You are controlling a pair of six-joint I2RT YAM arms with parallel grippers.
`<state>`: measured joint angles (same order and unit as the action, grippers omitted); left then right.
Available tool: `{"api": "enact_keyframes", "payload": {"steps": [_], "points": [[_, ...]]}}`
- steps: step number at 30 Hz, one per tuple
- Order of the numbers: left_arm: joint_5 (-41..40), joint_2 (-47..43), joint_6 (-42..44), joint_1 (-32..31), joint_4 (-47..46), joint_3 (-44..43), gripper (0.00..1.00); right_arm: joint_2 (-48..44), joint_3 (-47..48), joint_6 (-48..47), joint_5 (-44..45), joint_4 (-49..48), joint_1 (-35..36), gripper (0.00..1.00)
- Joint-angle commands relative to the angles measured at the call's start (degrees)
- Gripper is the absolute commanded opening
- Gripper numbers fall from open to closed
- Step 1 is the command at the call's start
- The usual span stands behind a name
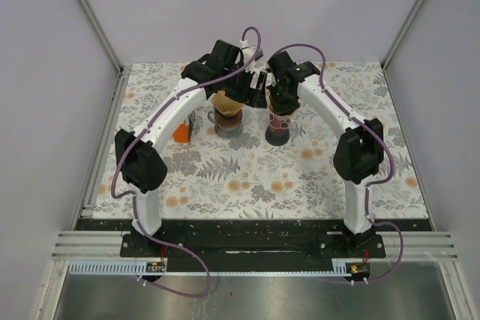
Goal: Place the coffee filter in the dripper
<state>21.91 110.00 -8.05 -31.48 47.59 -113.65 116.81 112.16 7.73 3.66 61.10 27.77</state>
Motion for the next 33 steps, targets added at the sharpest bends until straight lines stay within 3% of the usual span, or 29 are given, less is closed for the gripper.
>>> {"api": "enact_keyframes", "payload": {"steps": [1, 13, 17, 25, 30, 33], "points": [[1.55, 0.83, -3.28, -0.51, -4.70, -3.25, 0.85, 1.49, -1.06, -0.52, 0.47, -0.19, 0.09, 0.00], [1.82, 4.79, -6.10, -1.39, -6.37, -4.83, 0.78, 3.68, -1.50, -1.05, -0.76, -0.63, 0.18, 0.00], [1.64, 5.14, -6.18, -1.39, -6.55, -4.66, 0.68, 3.33, -1.59, -1.05, -1.02, -0.63, 0.18, 0.00], [2.52, 5.05, -6.36, -1.39, -7.16, -1.76, 0.31, 0.09, 0.78, -0.87, -3.49, -1.60, 0.18, 0.00], [2.70, 4.18, -6.01, -1.65, -7.60, -0.96, 0.29, -1.94, 3.94, -1.22, -3.48, -1.86, 0.18, 0.04], [2.08, 4.00, -5.83, -1.56, -7.60, -0.35, 0.22, -3.34, 5.43, -1.40, -3.49, -2.12, 0.09, 0.10]]}}
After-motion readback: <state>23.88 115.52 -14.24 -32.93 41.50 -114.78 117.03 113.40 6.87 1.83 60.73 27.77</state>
